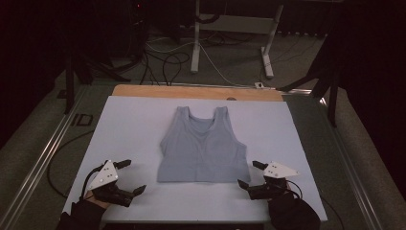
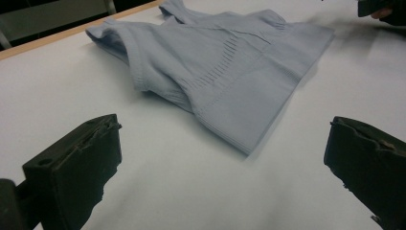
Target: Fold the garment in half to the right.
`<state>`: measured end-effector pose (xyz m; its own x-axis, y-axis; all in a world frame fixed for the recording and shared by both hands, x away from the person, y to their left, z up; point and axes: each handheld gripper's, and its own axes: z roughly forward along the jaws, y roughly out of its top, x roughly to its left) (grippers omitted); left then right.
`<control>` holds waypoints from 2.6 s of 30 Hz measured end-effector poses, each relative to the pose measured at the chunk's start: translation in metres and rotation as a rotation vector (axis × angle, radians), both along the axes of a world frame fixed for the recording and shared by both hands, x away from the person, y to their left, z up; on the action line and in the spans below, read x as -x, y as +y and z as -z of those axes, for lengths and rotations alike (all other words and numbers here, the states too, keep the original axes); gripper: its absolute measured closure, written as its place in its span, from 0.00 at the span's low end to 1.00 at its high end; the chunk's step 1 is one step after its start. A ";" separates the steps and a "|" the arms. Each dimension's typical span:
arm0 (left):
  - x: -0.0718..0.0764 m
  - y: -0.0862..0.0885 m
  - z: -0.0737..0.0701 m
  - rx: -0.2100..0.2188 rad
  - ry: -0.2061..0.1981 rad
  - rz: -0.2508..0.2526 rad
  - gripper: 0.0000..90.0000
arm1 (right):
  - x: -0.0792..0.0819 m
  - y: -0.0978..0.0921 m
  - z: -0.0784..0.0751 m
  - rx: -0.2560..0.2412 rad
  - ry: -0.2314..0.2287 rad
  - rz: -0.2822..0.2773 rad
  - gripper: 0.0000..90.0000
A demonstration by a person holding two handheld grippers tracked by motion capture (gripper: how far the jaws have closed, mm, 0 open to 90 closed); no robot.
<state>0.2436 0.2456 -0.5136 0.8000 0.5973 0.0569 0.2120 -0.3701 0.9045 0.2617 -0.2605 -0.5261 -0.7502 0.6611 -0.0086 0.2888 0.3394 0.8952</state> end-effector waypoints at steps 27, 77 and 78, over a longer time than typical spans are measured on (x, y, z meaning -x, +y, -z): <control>-0.002 -0.007 -0.008 0.002 0.021 0.042 0.00 | 0.006 0.022 -0.008 0.058 0.022 -0.069 0.10; -0.022 -0.047 -0.074 -0.060 0.038 0.042 0.00 | -0.093 0.113 -0.124 0.025 -0.134 -0.216 0.10; -0.022 -0.047 -0.074 -0.060 0.038 0.042 0.00 | -0.097 0.115 -0.124 0.018 -0.128 -0.220 0.10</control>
<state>0.2660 0.1984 -0.4400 0.8268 0.5592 0.0608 0.2285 -0.4326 0.8721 0.3585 -0.1451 -0.4019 -0.8680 0.4810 -0.1232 0.0906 0.3973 0.9132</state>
